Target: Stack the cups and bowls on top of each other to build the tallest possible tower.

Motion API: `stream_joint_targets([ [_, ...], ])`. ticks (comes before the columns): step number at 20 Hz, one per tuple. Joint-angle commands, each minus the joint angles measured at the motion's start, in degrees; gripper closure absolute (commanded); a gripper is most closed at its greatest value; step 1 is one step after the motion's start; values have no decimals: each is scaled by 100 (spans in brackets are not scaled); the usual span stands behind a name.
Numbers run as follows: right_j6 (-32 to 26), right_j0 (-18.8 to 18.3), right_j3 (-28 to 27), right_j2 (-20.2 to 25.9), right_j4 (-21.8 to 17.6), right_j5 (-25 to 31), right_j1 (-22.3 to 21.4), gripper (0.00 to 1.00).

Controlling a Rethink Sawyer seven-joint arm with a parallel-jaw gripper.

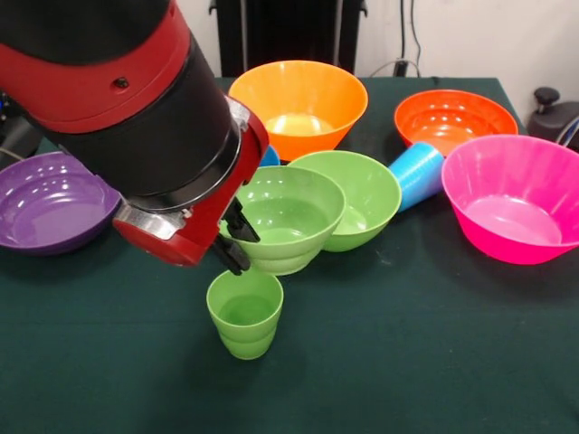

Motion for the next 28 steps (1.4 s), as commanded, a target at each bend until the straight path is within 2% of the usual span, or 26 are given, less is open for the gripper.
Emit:
stream_joint_targets([
  [1,725,481,-836,-785,-539,-179,-157,100],
  [6,693,556,-945,-770,-584,-182,-156,100],
  [18,222,690,-1313,-381,-1155,-143,-156,100],
  [23,-330,709,-1616,245,-1940,-149,-129,100],
  [28,-614,694,-1693,643,-2446,-149,-108,100],
])
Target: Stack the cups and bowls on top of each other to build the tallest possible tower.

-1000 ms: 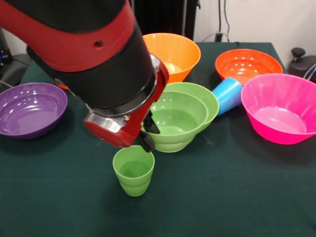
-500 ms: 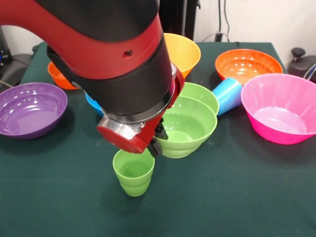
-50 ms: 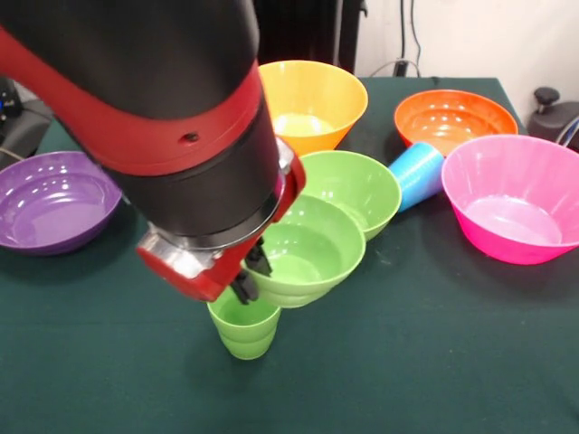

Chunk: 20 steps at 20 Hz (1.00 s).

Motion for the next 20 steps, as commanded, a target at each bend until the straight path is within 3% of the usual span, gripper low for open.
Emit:
stream_joint_targets([
  [1,-656,129,-768,284,-1123,-150,38,100],
  [7,-707,78,-776,562,-1447,-80,68,100],
  [14,-645,31,-737,677,-1469,-66,144,100],
  [20,-1017,-7,-777,813,-1817,-7,132,100],
])
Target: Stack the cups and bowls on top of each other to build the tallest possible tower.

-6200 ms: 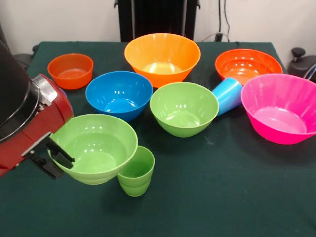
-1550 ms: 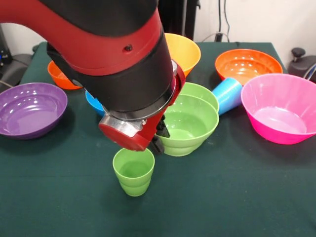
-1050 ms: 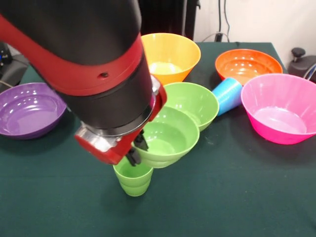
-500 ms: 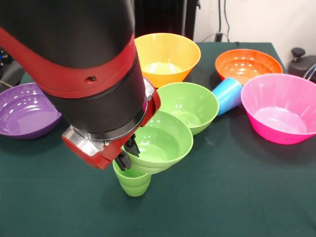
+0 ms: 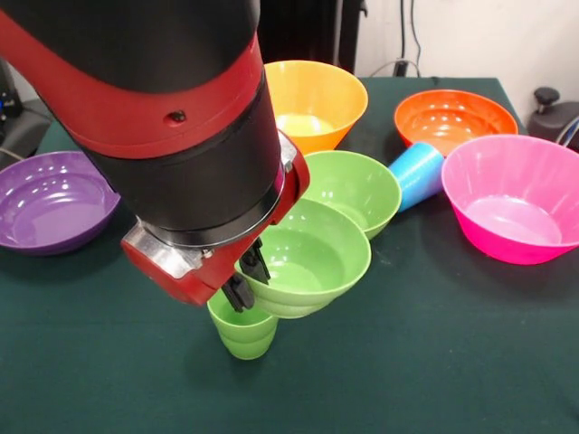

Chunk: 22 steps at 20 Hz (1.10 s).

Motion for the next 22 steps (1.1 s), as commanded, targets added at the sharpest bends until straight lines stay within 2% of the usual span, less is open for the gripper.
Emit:
stream_joint_targets([
  [1,-1126,-4,-674,-11,-1002,-23,121,100],
  [8,-1551,-53,-749,415,-1580,-19,172,100],
  [12,-1632,-66,-756,582,-1755,-28,208,100],
  [16,-1664,-68,-761,714,-1899,-25,231,100],
  [22,-1636,-136,-691,648,-1836,69,242,100],
])
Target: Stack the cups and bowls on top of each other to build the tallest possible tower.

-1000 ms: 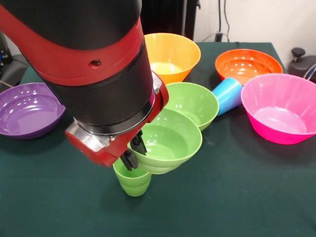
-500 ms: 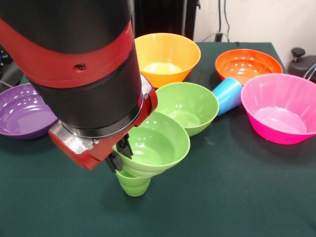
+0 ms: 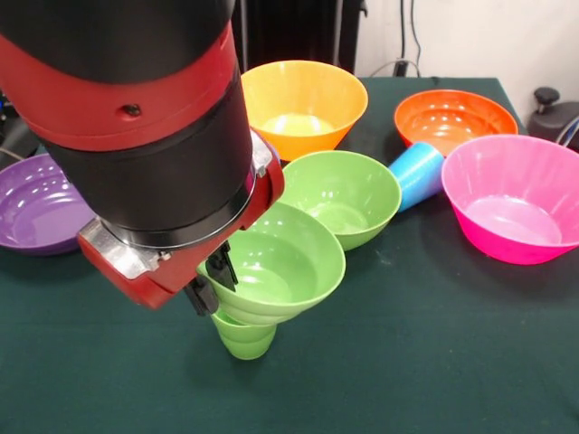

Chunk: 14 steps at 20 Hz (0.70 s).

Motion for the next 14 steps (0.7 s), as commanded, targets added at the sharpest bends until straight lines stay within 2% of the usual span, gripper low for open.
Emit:
stream_joint_targets([
  [1,-1621,-70,-623,-234,-529,94,219,100],
  [8,-1691,-151,-596,-296,-568,198,222,100],
  [14,-1937,-206,-619,-227,-804,279,233,100],
])
